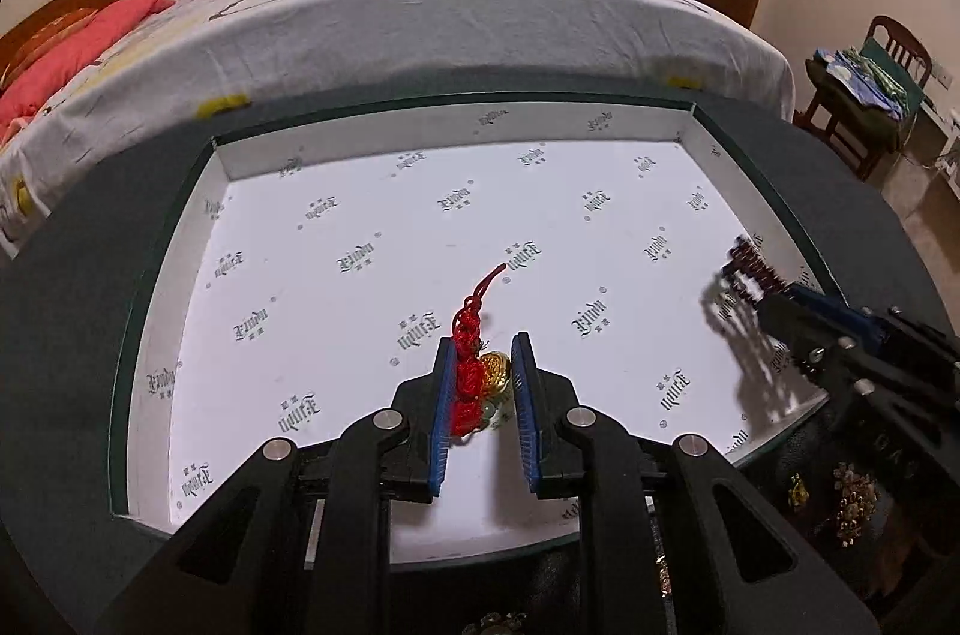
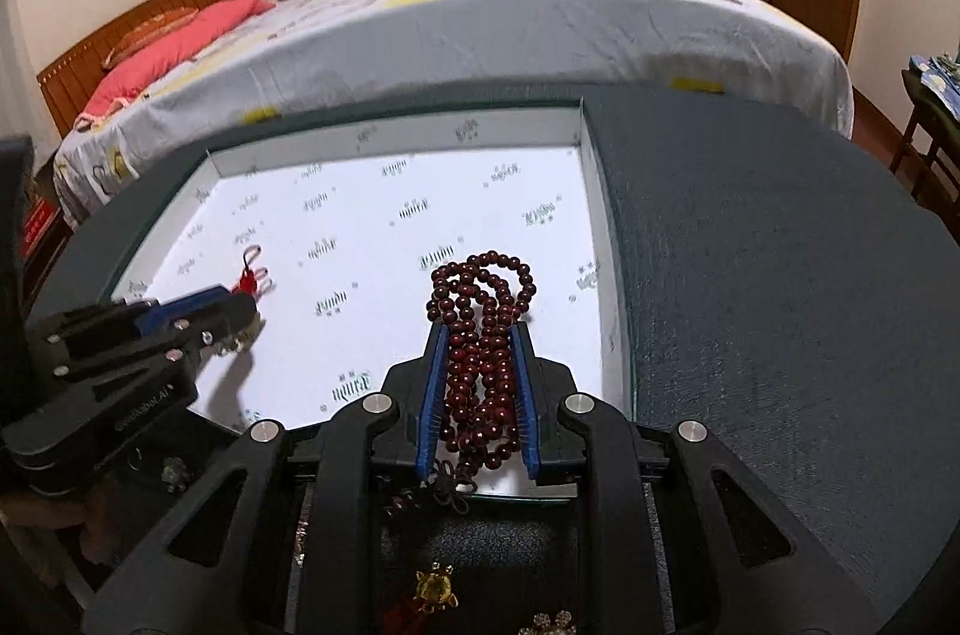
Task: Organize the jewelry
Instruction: 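Carry the bead strand with the right tool while the left carries the tassel into the box, then open the right tool over the box while the left releases the tassel inside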
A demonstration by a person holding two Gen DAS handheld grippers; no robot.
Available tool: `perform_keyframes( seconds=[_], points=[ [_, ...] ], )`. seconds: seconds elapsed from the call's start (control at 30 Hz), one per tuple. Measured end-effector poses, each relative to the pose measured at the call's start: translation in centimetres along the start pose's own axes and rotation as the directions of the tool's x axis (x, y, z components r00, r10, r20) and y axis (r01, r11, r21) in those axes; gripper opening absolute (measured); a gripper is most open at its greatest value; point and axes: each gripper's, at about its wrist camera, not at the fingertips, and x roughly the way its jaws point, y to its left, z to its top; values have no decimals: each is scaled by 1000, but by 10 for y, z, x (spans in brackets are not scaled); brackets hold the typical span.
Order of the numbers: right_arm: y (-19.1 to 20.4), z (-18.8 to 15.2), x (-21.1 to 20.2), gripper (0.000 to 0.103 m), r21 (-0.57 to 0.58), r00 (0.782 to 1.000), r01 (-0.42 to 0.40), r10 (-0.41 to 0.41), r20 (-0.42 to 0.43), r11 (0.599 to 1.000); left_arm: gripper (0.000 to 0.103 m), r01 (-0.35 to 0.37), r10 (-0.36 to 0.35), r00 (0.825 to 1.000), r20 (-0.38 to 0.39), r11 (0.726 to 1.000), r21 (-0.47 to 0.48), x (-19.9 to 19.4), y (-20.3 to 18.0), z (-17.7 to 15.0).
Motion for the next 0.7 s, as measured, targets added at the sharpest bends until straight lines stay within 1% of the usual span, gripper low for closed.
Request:
perform_keyframes(
  seconds=[0.1,0.13,0.17,0.2,0.23,0.27,0.33,0.4,0.47,0.57,0.7],
  points=[
    [-1,-2,4,22,2,1000,13,-13,-18,1000,24,-7,7,1000,1,1000,11,2,-1,-1],
    [0,-2,4,27,-5,1000,19,-19,-15,1000,30,-13,13,1000,-8,1000,11,5,-1,-1],
    [1,-3,4,30,-13,1000,29,-29,-11,1000,34,-12,12,1000,-14,1000,8,7,-1,-2],
    [2,-2,4,34,-18,1000,27,-27,-9,999,35,-9,9,1000,-17,1000,5,8,-1,-2],
    [2,-2,4,38,-18,1000,19,-20,-10,1000,41,-9,9,1000,-10,1000,5,7,-1,-2],
    [3,-3,3,39,-19,1000,15,-15,-8,1000,48,-12,12,1000,-5,1000,5,7,-2,-2],
    [6,-4,2,45,-19,1000,9,-9,-6,1000,56,-12,12,1000,1,1000,6,6,-3,-1],
    [6,-4,0,48,-16,1000,6,-6,1,1000,57,-11,11,1000,5,1000,8,3,-3,-2],
    [6,-4,-7,48,-10,1000,8,-8,18,1000,62,-14,14,1000,17,1000,5,-2,-2,-1],
    [7,-2,-21,50,-3,999,7,-7,49,1000,67,-2,3,998,58,1000,-17,-16,0,-1],
    [10,-4,-46,52,-7,995,5,-4,100,1000,70,-16,19,993,117,1000,-27,-42,2,-4]
  ],
)
